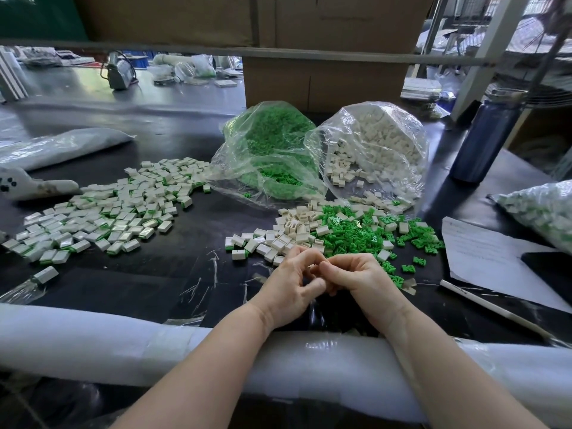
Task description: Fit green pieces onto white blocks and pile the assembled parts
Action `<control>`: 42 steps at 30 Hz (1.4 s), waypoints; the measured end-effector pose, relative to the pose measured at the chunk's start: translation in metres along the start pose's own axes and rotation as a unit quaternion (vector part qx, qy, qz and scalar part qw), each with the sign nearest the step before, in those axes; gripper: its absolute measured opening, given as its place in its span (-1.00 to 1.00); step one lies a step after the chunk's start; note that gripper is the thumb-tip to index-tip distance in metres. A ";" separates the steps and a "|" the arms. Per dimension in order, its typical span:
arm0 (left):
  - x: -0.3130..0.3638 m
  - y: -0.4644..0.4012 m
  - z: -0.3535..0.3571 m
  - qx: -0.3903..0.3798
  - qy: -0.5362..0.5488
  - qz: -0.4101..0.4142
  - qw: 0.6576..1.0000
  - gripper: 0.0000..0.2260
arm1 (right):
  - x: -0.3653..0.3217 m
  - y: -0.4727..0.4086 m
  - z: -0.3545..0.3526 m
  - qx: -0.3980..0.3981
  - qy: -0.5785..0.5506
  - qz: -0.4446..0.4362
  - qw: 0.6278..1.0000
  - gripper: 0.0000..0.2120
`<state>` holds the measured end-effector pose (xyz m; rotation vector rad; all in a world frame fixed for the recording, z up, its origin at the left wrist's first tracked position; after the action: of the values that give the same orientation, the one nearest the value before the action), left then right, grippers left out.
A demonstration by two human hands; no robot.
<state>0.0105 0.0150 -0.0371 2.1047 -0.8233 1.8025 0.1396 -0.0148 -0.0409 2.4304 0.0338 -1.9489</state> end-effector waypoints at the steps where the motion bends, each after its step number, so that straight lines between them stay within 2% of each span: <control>1: 0.000 0.000 0.000 0.003 0.004 0.001 1.000 -0.74 | 0.000 0.000 0.000 -0.004 -0.002 -0.001 1.000 -0.78; 3: 0.001 0.000 0.000 0.004 0.005 0.002 1.000 -0.75 | -0.001 0.000 0.000 -0.008 0.001 -0.002 1.000 -0.73; 7: 0.001 0.001 0.000 -0.003 0.003 0.003 1.000 -0.73 | -0.001 0.001 -0.001 -0.013 -0.004 -0.004 1.000 -0.87; 18: -0.001 0.000 0.000 -0.009 -0.004 0.005 1.000 -0.75 | 0.000 0.000 -0.001 0.009 -0.003 0.006 1.000 -0.86; 24: 0.000 0.000 -0.001 0.008 0.020 0.007 1.000 -0.76 | 0.000 0.000 0.001 0.012 0.002 -0.005 1.000 -0.75; 27: -0.001 -0.001 -0.003 0.031 0.022 0.009 0.999 -0.88 | -0.002 -0.001 0.002 0.024 -0.003 -0.014 1.000 -0.73; 30: -0.002 -0.002 -0.005 0.054 0.012 0.001 0.998 -0.95 | -0.001 -0.002 -0.002 0.074 -0.006 -0.021 0.997 -0.90; 31: -0.002 -0.002 -0.005 0.057 0.011 -0.002 0.998 -0.96 | -0.001 -0.001 -0.003 0.090 0.007 -0.028 0.996 -0.96; 35: -0.002 -0.002 -0.005 0.060 0.010 -0.013 0.998 -0.93 | -0.004 0.001 -0.006 0.129 0.128 -0.071 0.981 -0.88; 38: -0.002 -0.002 -0.005 0.061 -0.006 -0.011 0.998 -0.89 | -0.004 0.000 -0.004 0.143 0.205 -0.067 0.966 -0.83; 42: -0.004 -0.002 -0.005 0.069 -0.009 -0.011 0.998 -0.85 | -0.004 -0.001 -0.004 0.146 0.212 -0.059 0.965 -0.85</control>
<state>0.0071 0.0203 -0.0393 2.2073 -0.6950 1.8807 0.1426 -0.0135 -0.0361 3.0640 -0.1129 -1.5231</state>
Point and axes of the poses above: each hand's wrist, its own y-axis away from the middle knuckle, its own z-axis out of the palm, x = y × z, the point moved 2 cm from there along -y, towards the middle knuckle, and after that the axes turned 14 degrees about y, right-handed, at the moved point
